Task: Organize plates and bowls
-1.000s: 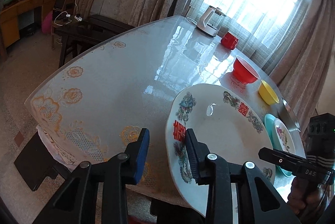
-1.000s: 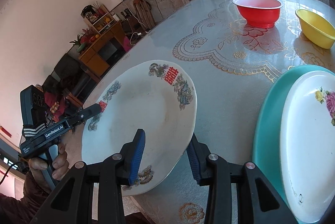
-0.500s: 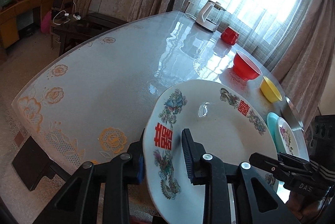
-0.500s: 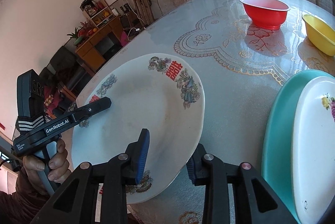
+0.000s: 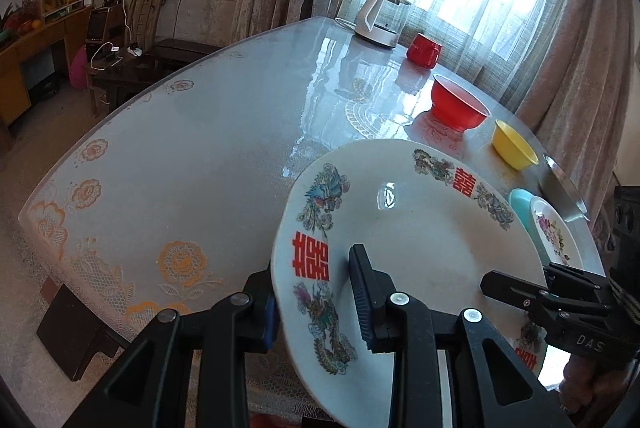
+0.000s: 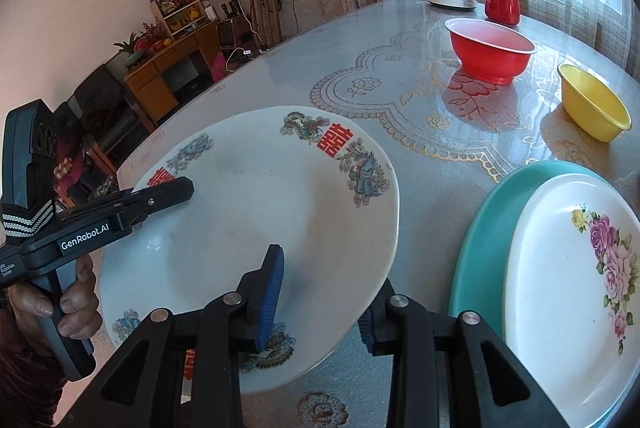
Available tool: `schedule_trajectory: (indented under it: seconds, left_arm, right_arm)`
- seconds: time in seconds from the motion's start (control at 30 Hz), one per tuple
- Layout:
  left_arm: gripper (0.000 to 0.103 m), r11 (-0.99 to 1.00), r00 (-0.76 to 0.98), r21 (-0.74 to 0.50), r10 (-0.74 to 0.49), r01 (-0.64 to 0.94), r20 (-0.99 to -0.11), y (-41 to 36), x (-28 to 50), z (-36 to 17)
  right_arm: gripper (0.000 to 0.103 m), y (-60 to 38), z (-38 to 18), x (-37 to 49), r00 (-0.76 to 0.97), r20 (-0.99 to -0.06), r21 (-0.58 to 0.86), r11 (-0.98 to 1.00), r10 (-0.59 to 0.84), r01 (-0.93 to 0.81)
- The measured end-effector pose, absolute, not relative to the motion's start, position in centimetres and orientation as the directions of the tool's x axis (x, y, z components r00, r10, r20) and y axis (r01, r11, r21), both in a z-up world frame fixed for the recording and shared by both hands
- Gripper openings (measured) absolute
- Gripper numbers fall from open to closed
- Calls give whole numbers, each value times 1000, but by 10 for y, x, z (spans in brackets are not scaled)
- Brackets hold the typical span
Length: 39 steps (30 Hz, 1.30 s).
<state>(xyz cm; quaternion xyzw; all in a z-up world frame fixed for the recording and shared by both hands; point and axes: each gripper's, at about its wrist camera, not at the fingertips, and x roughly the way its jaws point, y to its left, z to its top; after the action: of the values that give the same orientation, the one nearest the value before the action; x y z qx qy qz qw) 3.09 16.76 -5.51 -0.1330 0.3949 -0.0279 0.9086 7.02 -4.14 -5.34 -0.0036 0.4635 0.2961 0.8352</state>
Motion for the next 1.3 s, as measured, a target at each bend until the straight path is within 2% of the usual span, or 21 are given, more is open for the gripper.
schedule_trajectory:
  seconds: [0.1,0.27,0.5,0.7,0.93,1.3]
  left_arm:
    - [31,958,685,-279,-163,-61,-710,171,33,-55]
    - [31,975,702,-217,-122,-48,-701,166,31,-48]
    - [31,973,714,-229,-150,-14,-684,160,28,-47]
    - [31,979,735,-202,-159,31,-659,150,27,-35]
    - [31,974,740,-194,-218,119,-636,123,36,-21]
    - [31,939,720,-171,-338,297,-606,47,58,2]
  right_arm:
    - [34,-42,-53,71,398,-773,263,821,493,-506]
    - [33,-37,-49,66,421,-768,230,822,482,-521]
    - [34,-43,-42,64,459,-754,202,832,469,-517]
    - [34,-54,-34,60,475,-734,234,837,485,-494]
    - [34,-78,-17,49,537,-706,225,865,462,-448]
    - [34,-145,3,38,647,-681,190,937,342,-294]
